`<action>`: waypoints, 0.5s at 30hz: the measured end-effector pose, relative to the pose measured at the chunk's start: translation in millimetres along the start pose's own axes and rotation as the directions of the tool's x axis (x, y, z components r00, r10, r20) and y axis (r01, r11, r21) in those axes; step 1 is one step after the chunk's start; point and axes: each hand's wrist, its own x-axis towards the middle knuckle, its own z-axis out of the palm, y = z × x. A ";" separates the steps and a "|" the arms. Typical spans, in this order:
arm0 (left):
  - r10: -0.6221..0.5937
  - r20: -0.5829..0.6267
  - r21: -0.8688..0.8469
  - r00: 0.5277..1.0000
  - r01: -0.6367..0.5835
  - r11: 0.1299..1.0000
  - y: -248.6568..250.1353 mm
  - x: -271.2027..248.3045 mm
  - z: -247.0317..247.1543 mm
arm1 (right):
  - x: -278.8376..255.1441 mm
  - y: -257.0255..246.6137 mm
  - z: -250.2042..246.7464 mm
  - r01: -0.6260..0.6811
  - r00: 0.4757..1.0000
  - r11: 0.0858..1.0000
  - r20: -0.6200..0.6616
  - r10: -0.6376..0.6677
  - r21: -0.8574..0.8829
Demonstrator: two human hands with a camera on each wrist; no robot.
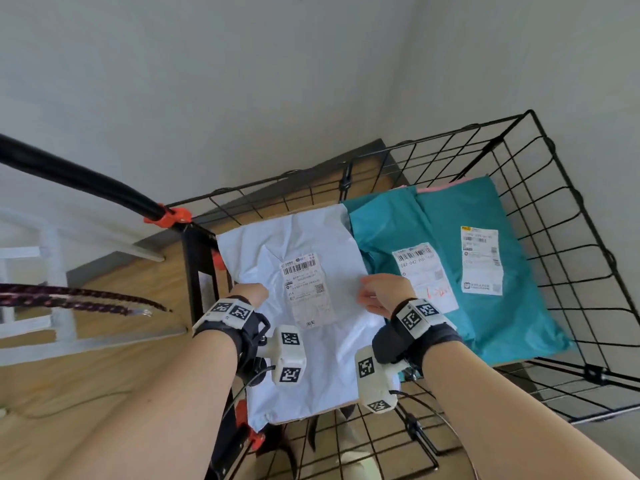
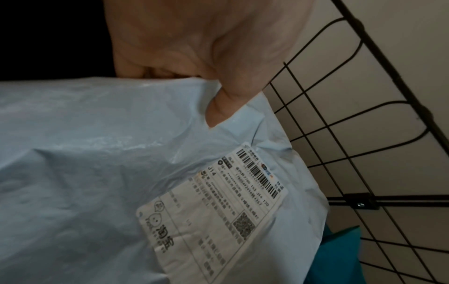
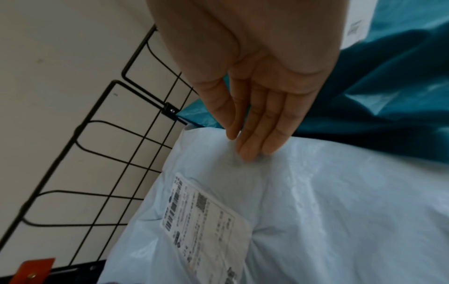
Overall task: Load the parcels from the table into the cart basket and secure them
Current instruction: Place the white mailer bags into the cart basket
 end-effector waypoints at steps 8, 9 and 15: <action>-0.122 -0.369 -0.315 0.921 -0.001 0.949 -0.1 -4.9 -7.9 | -1.6 -5.7 8.5 -0.063 0.997 0.996 0.054 0.060 0.058; -0.104 -0.395 -0.326 0.913 -0.033 0.945 -0.1 -6.5 -12.1 | -4.9 -6.4 7.9 -0.069 0.997 0.996 0.050 0.066 0.058; 0.075 -0.379 -0.280 0.922 -0.192 0.941 12.6 -24.5 -31.0 | -41.2 -15.0 5.1 -0.026 0.999 0.994 0.025 0.024 0.106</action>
